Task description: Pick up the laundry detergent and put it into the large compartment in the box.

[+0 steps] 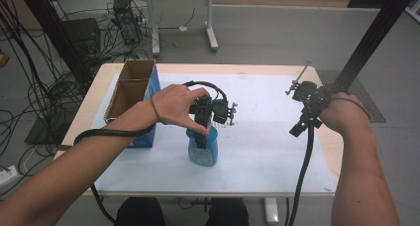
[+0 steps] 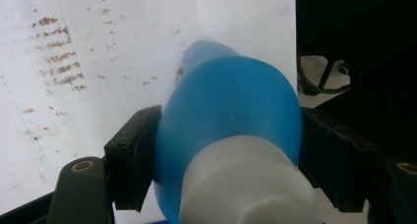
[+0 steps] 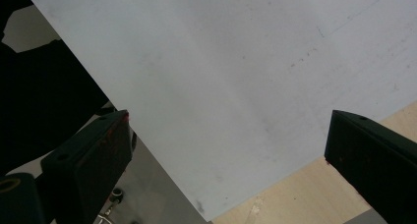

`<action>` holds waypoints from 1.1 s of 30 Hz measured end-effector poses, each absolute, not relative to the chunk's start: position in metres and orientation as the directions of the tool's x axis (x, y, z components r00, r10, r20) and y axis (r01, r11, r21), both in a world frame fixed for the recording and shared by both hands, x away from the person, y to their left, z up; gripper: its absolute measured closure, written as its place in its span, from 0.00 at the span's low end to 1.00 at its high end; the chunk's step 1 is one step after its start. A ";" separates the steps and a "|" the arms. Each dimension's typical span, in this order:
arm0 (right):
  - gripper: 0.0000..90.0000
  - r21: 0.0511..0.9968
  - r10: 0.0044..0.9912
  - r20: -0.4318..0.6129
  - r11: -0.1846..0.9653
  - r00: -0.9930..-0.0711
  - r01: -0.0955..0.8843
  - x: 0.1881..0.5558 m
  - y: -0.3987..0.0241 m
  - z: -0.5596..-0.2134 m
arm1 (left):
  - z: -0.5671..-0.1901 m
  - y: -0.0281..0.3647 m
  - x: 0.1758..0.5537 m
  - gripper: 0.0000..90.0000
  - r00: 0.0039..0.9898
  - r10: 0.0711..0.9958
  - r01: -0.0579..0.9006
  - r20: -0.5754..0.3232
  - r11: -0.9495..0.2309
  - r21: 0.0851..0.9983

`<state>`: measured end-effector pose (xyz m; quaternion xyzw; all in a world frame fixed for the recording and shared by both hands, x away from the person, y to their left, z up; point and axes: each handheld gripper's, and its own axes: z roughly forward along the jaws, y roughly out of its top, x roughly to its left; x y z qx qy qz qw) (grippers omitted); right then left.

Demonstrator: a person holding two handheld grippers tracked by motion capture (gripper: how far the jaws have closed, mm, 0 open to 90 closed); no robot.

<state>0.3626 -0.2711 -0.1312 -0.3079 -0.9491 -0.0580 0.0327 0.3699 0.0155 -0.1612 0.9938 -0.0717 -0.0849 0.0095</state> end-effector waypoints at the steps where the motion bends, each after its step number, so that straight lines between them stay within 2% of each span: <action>1: 0.04 0.092 0.581 0.098 0.803 -0.808 0.588 0.362 -0.272 -0.131 | -0.161 0.015 0.370 0.34 0.975 -0.144 -0.142 -0.166 -0.990 0.028; 5: 0.04 0.092 0.581 0.098 0.803 -0.808 0.589 0.362 -0.272 -0.131 | -0.160 0.016 0.369 0.39 0.976 -0.147 -0.144 -0.160 -0.989 0.030; 33: 0.04 0.087 0.580 0.096 0.805 -0.809 0.587 0.364 -0.272 -0.133 | -0.161 0.015 0.372 0.40 0.975 -0.149 -0.147 -0.163 -0.989 0.029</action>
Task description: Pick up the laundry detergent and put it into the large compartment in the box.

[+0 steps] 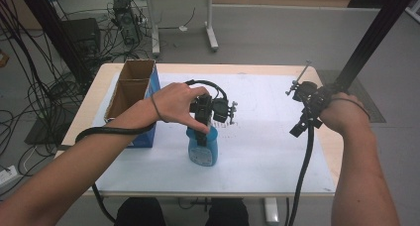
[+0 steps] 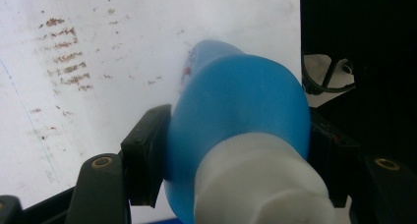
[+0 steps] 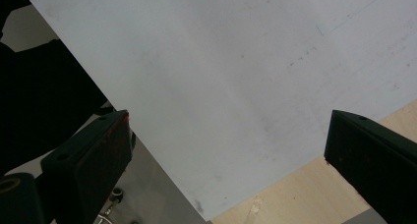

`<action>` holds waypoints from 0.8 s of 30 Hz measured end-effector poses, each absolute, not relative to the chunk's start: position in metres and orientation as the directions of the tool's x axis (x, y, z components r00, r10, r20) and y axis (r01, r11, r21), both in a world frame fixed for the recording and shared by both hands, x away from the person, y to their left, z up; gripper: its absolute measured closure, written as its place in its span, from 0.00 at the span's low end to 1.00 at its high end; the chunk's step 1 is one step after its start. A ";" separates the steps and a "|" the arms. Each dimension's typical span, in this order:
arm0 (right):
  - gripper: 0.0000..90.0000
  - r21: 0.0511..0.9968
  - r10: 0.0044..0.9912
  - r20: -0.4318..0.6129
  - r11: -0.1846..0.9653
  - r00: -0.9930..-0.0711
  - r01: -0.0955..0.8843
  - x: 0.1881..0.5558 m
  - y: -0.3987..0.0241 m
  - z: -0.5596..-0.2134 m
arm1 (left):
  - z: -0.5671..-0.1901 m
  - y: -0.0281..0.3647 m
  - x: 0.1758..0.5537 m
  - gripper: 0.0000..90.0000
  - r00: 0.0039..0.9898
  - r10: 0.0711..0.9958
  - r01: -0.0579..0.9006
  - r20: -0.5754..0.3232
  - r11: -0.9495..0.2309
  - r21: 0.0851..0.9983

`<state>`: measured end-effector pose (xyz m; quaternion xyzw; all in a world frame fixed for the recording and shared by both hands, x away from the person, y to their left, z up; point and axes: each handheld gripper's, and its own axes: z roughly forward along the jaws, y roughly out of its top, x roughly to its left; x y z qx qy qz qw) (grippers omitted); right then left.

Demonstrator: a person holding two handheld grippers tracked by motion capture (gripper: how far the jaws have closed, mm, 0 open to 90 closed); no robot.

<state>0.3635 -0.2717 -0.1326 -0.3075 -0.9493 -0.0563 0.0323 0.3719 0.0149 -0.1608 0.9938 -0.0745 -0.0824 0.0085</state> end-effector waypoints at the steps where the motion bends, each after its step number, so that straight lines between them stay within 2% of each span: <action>1: 0.04 0.087 0.581 0.096 0.804 -0.808 0.588 0.364 -0.272 -0.132 | -0.161 0.015 0.372 0.40 0.975 -0.149 -0.147 -0.163 -0.989 0.028; 24: 0.04 0.089 0.582 0.101 0.803 -0.807 0.590 0.364 -0.273 -0.134 | -0.160 0.013 0.371 0.40 0.976 -0.147 -0.146 -0.160 -0.989 0.021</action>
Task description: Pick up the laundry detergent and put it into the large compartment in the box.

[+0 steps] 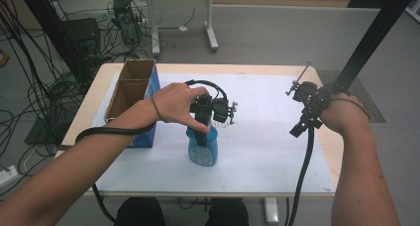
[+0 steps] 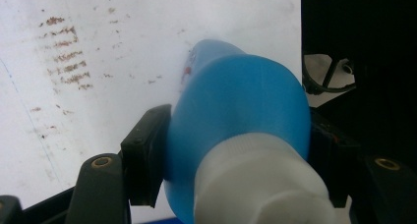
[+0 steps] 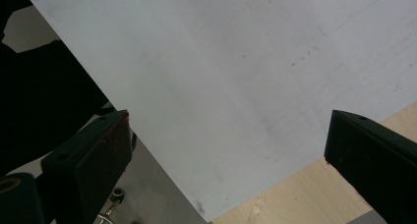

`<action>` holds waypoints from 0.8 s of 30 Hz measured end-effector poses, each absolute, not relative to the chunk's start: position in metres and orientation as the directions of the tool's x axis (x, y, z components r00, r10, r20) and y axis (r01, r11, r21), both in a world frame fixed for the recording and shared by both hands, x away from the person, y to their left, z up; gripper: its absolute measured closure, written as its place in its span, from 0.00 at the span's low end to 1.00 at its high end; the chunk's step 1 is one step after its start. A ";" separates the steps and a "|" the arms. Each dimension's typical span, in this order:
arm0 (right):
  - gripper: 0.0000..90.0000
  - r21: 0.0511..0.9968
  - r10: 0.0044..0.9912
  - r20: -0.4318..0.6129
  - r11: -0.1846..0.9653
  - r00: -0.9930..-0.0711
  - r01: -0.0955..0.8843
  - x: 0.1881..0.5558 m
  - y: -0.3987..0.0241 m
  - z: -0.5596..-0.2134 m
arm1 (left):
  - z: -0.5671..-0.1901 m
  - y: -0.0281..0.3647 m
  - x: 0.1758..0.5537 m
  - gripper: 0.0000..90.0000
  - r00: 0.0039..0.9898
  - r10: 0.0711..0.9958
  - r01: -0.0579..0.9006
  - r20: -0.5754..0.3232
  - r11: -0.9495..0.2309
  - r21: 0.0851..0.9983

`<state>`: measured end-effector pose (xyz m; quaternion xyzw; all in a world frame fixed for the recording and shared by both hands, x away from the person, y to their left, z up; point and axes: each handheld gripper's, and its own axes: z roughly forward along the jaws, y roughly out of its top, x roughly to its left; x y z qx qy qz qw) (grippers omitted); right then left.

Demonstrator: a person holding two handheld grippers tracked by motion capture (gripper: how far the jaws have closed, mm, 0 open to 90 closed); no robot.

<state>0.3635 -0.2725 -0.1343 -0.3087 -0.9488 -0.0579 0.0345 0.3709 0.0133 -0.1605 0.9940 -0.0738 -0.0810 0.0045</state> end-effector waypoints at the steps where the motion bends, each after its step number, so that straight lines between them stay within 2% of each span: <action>1: 0.04 0.092 0.583 0.104 0.801 -0.806 0.592 0.364 -0.273 -0.135 | -0.161 0.013 0.371 0.40 0.976 -0.148 -0.147 -0.161 -0.989 0.021; 24: 0.04 0.088 0.580 0.101 0.804 -0.809 0.588 0.363 -0.270 -0.135 | -0.161 0.015 0.371 0.40 0.976 -0.147 -0.144 -0.159 -0.989 0.028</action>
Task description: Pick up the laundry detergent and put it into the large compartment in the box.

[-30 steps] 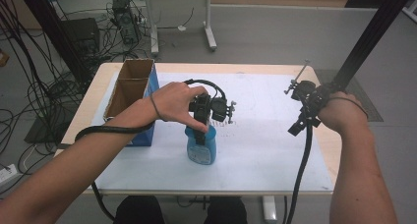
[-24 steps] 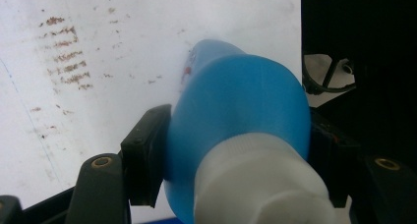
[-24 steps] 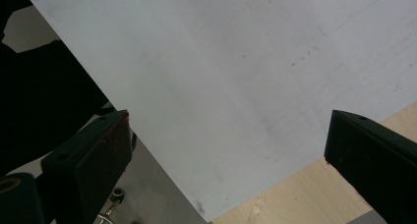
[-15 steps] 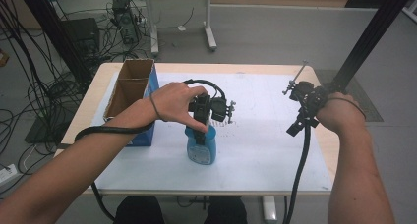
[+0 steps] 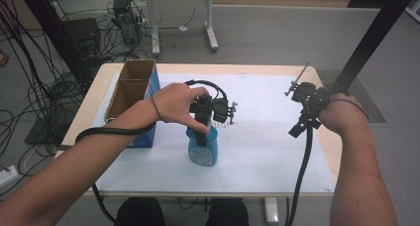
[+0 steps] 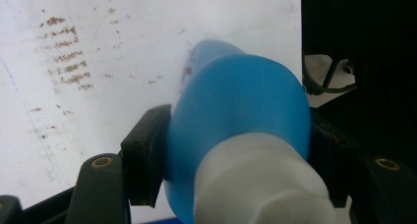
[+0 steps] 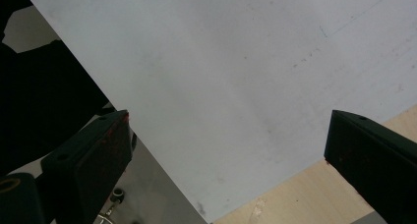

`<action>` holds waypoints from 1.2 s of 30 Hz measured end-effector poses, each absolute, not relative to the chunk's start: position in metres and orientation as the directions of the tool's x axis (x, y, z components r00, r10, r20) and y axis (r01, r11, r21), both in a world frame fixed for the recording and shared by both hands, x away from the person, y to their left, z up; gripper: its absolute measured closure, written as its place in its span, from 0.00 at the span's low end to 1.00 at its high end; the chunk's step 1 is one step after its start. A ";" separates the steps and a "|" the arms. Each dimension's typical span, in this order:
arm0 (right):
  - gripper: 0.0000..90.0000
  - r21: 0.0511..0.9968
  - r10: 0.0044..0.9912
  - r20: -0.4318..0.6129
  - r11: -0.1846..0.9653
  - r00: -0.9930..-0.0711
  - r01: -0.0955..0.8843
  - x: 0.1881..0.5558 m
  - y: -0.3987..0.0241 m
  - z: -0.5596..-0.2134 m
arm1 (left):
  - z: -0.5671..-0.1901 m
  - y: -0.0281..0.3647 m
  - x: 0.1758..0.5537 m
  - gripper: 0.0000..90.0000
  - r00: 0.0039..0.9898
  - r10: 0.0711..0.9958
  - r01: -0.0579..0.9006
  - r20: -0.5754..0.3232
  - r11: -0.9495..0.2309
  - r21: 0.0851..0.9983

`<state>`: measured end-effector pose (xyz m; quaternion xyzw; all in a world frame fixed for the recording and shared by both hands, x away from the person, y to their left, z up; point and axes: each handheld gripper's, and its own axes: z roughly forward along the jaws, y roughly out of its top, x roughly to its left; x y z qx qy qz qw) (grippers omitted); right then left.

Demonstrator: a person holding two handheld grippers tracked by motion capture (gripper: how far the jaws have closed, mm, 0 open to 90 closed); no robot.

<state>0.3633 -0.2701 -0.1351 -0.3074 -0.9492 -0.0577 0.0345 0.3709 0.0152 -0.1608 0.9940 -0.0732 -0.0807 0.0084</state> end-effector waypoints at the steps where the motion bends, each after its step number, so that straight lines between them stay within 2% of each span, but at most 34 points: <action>1: 0.04 0.086 0.580 0.101 0.804 -0.808 0.588 0.364 -0.270 -0.135 | -0.161 0.015 0.371 0.40 0.976 -0.148 -0.146 -0.159 -0.989 0.027; 36: 0.04 0.090 0.576 0.099 0.807 -0.811 0.584 0.364 -0.269 -0.132 | -0.161 0.012 0.371 0.40 0.976 -0.145 -0.144 -0.161 -0.989 0.017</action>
